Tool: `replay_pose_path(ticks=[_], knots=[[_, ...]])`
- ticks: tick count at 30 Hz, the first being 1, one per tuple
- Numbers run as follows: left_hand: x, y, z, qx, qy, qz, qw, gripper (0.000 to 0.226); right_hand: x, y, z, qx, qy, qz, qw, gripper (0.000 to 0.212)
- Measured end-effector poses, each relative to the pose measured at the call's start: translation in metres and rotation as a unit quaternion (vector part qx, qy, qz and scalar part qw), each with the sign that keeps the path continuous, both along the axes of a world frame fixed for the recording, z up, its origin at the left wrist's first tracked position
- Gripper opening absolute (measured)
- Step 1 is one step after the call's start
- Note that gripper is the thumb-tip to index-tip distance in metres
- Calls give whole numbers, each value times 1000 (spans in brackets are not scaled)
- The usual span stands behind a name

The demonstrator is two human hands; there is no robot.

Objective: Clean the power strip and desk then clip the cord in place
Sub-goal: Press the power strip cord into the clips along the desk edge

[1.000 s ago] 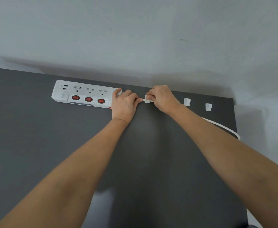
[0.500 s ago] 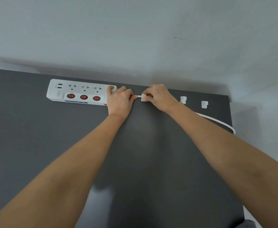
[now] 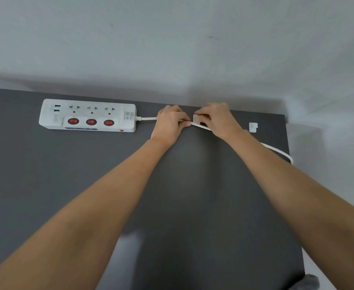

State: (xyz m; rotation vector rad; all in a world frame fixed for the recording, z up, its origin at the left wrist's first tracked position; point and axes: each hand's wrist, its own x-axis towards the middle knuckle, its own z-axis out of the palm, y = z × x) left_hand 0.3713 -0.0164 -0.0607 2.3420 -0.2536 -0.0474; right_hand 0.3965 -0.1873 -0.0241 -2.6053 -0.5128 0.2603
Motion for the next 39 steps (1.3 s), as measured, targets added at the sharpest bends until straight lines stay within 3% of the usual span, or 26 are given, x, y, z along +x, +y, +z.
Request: replay_pose_path(ticks=[7,18,22,27,31,39], knots=[[-1,-2,-3,-14,-16,21,1000,14,6,0,-3,-33,-48,46,997,19],[7,-14,9,21,35,56,998,12,13,0,1,-69,-38,68,995,21],[11,-10,14,-3,65,49,997,13,5,-6,5,-43,8,80,996,22],[8,-17,17,-1,36,-26,999,49,-7,-58,7,-12,-35,-82,996,22],[8,-52,15,33,43,-88,995,35,-17,-78,9,-3,24,-61,998,17],[12,-76,9,-30,61,0,998,10,-5,-75,1,-28,-6,-33,999,15]])
